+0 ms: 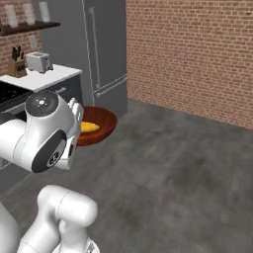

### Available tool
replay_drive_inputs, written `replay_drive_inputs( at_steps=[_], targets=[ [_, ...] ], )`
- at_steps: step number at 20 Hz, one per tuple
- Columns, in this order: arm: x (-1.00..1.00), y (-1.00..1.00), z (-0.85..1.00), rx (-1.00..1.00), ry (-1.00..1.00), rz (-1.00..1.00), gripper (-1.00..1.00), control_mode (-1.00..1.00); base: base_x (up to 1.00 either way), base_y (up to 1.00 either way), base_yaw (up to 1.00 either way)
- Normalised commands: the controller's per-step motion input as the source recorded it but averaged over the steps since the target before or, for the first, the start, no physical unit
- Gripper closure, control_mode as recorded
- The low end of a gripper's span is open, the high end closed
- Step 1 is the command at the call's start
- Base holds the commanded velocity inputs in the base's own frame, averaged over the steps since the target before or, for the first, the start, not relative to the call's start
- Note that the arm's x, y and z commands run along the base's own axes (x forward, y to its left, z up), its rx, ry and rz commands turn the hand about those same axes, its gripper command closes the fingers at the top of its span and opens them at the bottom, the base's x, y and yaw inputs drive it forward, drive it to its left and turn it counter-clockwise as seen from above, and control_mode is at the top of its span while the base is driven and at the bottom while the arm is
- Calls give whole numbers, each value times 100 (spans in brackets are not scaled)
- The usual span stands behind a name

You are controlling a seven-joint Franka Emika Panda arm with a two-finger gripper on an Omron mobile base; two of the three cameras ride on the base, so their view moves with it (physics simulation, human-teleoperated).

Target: Pick the corn from the sink and place it in the bowl. Then pick the bowl and place it in the microwave. Then close the microwave door and press the start button.

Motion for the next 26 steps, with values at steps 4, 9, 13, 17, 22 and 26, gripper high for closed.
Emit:
replay_drive_inputs(
  at_steps=[4,9,13,17,22,26],
  targets=[
    [0,0,0,0,0,0,100,100,100,-74,58],
    [0,0,0,0,0,0,100,100,99,-75,58],
    [0,0,0,0,0,0,100,100,86,-76,60],
    [0,0,0,0,0,0,100,100,71,-70,63],
    [0,0,0,0,0,0,100,100,63,-47,60],
    [0,0,0,0,0,0,100,100,54,-34,55]
  ],
)
